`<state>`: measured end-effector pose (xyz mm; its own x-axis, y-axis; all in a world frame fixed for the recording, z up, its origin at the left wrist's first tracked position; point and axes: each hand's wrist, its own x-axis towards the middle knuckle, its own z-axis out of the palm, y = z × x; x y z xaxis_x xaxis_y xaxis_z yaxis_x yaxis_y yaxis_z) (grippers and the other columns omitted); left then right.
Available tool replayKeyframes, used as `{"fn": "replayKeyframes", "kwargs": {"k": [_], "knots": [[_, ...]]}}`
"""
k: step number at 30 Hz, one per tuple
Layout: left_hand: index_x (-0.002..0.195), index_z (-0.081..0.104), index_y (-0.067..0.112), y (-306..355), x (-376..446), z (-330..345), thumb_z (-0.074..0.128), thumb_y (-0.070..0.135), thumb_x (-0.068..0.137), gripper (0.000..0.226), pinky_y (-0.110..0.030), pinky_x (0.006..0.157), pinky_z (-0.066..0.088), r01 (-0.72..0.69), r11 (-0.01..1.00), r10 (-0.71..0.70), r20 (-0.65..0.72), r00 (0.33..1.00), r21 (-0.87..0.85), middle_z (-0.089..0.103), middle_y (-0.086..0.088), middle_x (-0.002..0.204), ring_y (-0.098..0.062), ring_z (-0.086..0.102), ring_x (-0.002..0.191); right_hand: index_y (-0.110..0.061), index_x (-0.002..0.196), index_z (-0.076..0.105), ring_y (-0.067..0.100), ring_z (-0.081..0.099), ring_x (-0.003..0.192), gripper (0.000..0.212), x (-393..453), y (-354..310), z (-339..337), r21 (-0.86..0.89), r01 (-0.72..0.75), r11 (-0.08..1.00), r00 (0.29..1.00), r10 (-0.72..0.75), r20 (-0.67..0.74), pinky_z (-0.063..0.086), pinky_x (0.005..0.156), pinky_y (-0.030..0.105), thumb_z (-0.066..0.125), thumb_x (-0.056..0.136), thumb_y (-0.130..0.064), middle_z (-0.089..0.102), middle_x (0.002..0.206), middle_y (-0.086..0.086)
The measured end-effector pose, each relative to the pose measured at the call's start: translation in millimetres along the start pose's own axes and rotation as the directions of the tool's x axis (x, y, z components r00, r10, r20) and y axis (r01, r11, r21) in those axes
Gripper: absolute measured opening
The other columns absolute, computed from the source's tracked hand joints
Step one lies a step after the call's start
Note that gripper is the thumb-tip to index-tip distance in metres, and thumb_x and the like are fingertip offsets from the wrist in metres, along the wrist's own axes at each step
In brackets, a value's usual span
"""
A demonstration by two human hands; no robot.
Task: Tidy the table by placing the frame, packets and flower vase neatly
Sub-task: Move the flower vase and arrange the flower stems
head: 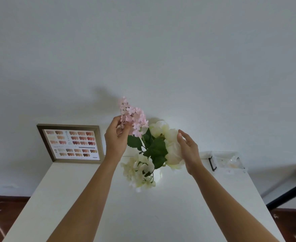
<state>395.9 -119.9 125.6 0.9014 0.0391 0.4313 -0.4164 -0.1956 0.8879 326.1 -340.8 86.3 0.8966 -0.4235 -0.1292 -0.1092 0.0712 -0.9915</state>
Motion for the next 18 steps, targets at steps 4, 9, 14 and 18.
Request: {"fn": "replayKeyframes", "kwargs": {"k": [4, 9, 14, 18], "knots": [[0.122, 0.049, 0.026, -3, -6, 1, 0.063, 0.023, 0.087, 0.038, -0.006, 0.071, 0.052, 0.051, 0.994, -0.05, 0.019, 0.999, -0.098, 0.06, 0.023, 0.111, 0.01, 0.061, 0.097, -0.048, 0.118, 0.058, 0.018, 0.056, 0.119, 0.035, -1, 3, -1, -0.007, 0.006, 1.0, 1.0, -0.006, 0.005, 0.047, 0.103, 0.047, 0.056, 0.084, -0.056, 0.059, 0.127, 0.0], [0.126, 0.041, 0.028, -28, -20, -13, 0.086, 0.042, 0.055, 0.085, -0.013, 0.083, 0.046, 0.223, 0.971, -0.239, 0.323, 0.916, 0.086, 0.06, 0.014, 0.112, -0.001, 0.059, 0.103, -0.045, 0.119, 0.059, 0.02, 0.058, 0.116, 0.036, 0, 6, -9, 0.021, -0.009, 1.0, 1.0, 0.009, -0.01, 0.048, 0.101, 0.049, 0.057, 0.085, -0.055, 0.06, 0.127, 0.001], [0.103, 0.068, 0.019, -32, -20, -2, 0.077, 0.025, 0.074, 0.031, -0.033, 0.087, 0.052, 0.221, 0.97, -0.239, 0.232, 0.943, 0.101, 0.071, 0.002, 0.096, -0.013, 0.065, 0.094, -0.04, 0.124, 0.058, 0.015, 0.059, 0.113, 0.039, 0, 6, -7, 0.017, -0.004, 1.0, 1.0, 0.004, -0.009, 0.047, 0.102, 0.046, 0.054, 0.087, -0.054, 0.062, 0.12, -0.008], [0.096, 0.073, 0.015, -30, -17, 10, 0.074, 0.024, 0.078, 0.021, -0.026, 0.078, 0.054, 0.237, 0.969, -0.247, 0.194, 0.949, 0.074, 0.074, 0.0, 0.089, -0.011, 0.068, 0.088, -0.04, 0.124, 0.058, 0.01, 0.058, 0.112, 0.039, -2, 3, -5, 0.0, 0.004, 1.0, 1.0, -0.004, 0.002, 0.046, 0.104, 0.045, 0.053, 0.088, -0.054, 0.062, 0.12, -0.011]]}}
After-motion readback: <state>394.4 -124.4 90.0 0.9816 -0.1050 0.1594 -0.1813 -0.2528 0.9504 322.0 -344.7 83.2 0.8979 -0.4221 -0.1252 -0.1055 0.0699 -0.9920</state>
